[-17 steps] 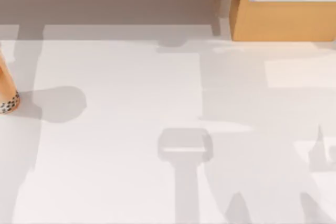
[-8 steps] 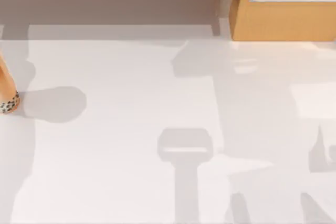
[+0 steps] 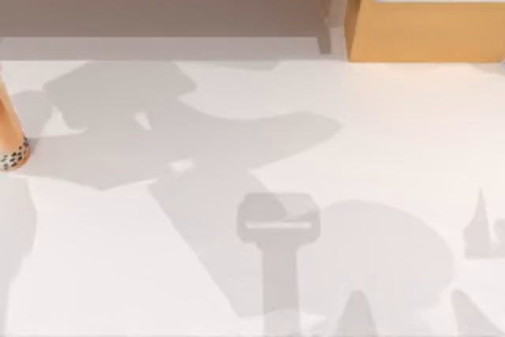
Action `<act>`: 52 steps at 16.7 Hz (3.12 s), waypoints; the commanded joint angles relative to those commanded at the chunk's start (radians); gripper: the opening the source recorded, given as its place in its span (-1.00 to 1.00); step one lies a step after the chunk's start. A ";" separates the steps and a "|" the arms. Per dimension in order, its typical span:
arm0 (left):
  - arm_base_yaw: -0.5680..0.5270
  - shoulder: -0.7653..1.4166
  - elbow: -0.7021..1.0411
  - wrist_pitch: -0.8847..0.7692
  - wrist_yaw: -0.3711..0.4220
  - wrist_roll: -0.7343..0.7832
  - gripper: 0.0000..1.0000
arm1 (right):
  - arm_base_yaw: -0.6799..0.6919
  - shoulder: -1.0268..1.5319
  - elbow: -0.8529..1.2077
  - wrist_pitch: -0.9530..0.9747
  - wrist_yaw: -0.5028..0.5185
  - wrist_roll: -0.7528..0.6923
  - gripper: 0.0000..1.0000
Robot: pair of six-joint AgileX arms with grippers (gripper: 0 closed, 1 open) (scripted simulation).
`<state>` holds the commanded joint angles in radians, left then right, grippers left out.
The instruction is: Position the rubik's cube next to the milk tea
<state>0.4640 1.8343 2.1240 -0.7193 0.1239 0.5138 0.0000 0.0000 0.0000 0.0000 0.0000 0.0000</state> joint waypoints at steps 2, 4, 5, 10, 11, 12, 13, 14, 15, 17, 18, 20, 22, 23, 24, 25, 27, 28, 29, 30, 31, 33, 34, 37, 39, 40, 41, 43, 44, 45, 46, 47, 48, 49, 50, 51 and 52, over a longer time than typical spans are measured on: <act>0.022 0.084 0.025 -0.160 -0.021 0.023 -1.00 | 0.000 0.000 0.000 0.000 0.000 0.000 1.00; 0.020 0.188 0.033 -0.304 -0.042 0.023 -1.00 | 0.000 0.000 0.000 0.000 0.000 0.000 1.00; 0.016 0.244 0.033 -0.369 -0.054 0.016 -1.00 | 0.000 0.000 0.000 0.000 0.000 0.000 1.00; -0.024 0.487 0.018 -0.605 -0.104 -0.042 -1.00 | 0.000 0.000 0.000 0.000 0.000 0.000 1.00; -0.030 0.508 0.012 -0.625 -0.110 -0.051 -1.00 | 0.000 0.000 0.000 0.000 0.000 0.000 1.00; -0.034 0.519 0.008 -0.635 -0.114 -0.055 -1.00 | 0.000 0.000 0.000 0.000 0.000 0.000 1.00; -0.034 0.519 0.008 -0.636 -0.114 -0.055 -1.00 | 0.000 0.000 0.000 0.000 0.000 0.000 1.00; -0.034 0.519 0.008 -0.636 -0.114 -0.055 -1.00 | 0.000 0.000 0.000 0.000 0.000 0.000 1.00; -0.034 0.519 0.008 -0.636 -0.114 -0.055 -1.00 | 0.000 0.000 0.000 0.000 0.000 0.000 1.00; -0.029 0.520 0.009 -0.633 -0.113 -0.053 -1.00 | 0.000 0.000 0.000 0.000 0.000 0.000 1.00; -0.028 0.517 0.010 -0.630 -0.112 -0.053 -1.00 | 0.000 0.000 0.000 0.000 0.000 0.000 1.00; -0.026 0.505 0.014 -0.620 -0.110 -0.056 -1.00 | 0.000 0.000 0.000 0.000 0.000 0.000 1.00; -0.026 0.490 0.015 -0.607 -0.108 -0.057 -1.00 | 0.000 0.000 0.000 0.000 0.000 0.000 1.00; -0.027 0.483 0.014 -0.601 -0.108 -0.057 -1.00 | 0.000 0.000 0.000 0.000 0.000 0.000 1.00; -0.027 0.478 0.013 -0.595 -0.108 -0.058 -1.00 | 0.000 0.000 0.000 0.000 0.000 0.000 1.00; -0.027 0.473 0.010 -0.590 -0.108 -0.058 -1.00 | 0.000 0.000 0.000 0.000 0.000 0.000 1.00; -0.027 0.467 0.003 -0.582 -0.110 -0.058 -1.00 | 0.000 0.000 0.000 0.000 0.000 0.000 1.00; -0.027 0.466 -0.001 -0.579 -0.111 -0.058 -1.00 | 0.000 0.000 0.000 0.000 0.000 0.000 1.00; -0.027 0.466 -0.006 -0.576 -0.113 -0.058 -1.00 | 0.000 0.000 0.000 0.000 0.000 0.000 1.00; -0.026 0.467 -0.011 -0.574 -0.114 -0.058 -1.00 | 0.000 0.000 0.000 0.000 0.000 0.000 1.00; -0.026 0.470 -0.016 -0.571 -0.116 -0.057 -1.00 | 0.000 0.000 0.000 0.000 0.000 0.000 1.00; -0.025 0.477 -0.027 -0.567 -0.117 -0.057 -1.00 | 0.000 0.000 0.000 0.000 0.000 0.000 1.00; -0.026 0.482 -0.032 -0.565 -0.118 -0.056 -1.00 | 0.000 0.000 0.000 0.000 0.000 0.000 1.00; -0.030 0.502 -0.051 -0.560 -0.116 -0.055 -1.00 | 0.000 0.000 0.000 0.000 0.000 0.000 1.00; -0.033 0.519 -0.067 -0.558 -0.114 -0.054 -1.00 | 0.000 0.000 0.000 0.000 0.000 0.000 1.00; -0.033 0.521 -0.068 -0.558 -0.114 -0.054 -1.00 | 0.000 0.000 0.000 0.000 0.000 0.000 1.00; -0.033 0.521 -0.068 -0.558 -0.114 -0.054 -1.00 | 0.000 0.000 0.000 0.000 0.000 0.000 1.00; -0.033 0.521 -0.068 -0.558 -0.114 -0.054 -1.00 | 0.000 0.000 0.000 0.000 0.000 0.000 1.00; -0.033 0.521 -0.068 -0.558 -0.114 -0.054 -0.85 | 0.000 0.000 0.000 0.000 0.000 0.000 1.00; -0.033 0.521 -0.068 -0.558 -0.114 -0.054 -0.70 | 0.000 0.000 0.000 0.000 0.000 0.000 1.00; -0.033 0.521 -0.068 -0.558 -0.114 -0.054 -0.55 | 0.000 0.000 0.000 0.000 0.000 0.000 1.00; -0.033 0.521 -0.068 -0.558 -0.114 -0.054 -0.40 | 0.000 0.000 0.000 0.000 0.000 0.000 1.00; -0.033 0.521 -0.068 -0.558 -0.114 -0.054 -0.25 | 0.000 0.000 0.000 0.000 0.000 0.000 1.00; -0.033 0.521 -0.068 -0.558 -0.114 -0.054 -0.10 | 0.000 0.000 0.000 0.000 0.000 0.000 1.00; -0.033 0.521 -0.068 -0.558 -0.114 -0.054 0.06 | 0.000 0.000 0.000 0.000 0.000 0.000 1.00; -0.033 0.521 -0.068 -0.558 -0.114 -0.054 0.21 | 0.000 0.000 0.000 0.000 0.000 0.000 1.00; -0.033 0.521 -0.068 -0.558 -0.114 -0.054 0.36 | 0.000 0.000 0.000 0.000 0.000 0.000 1.00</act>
<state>0.4306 2.3551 2.0556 -1.2771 0.0099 0.4594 0.0000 0.0000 0.0000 0.0000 0.0000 0.0000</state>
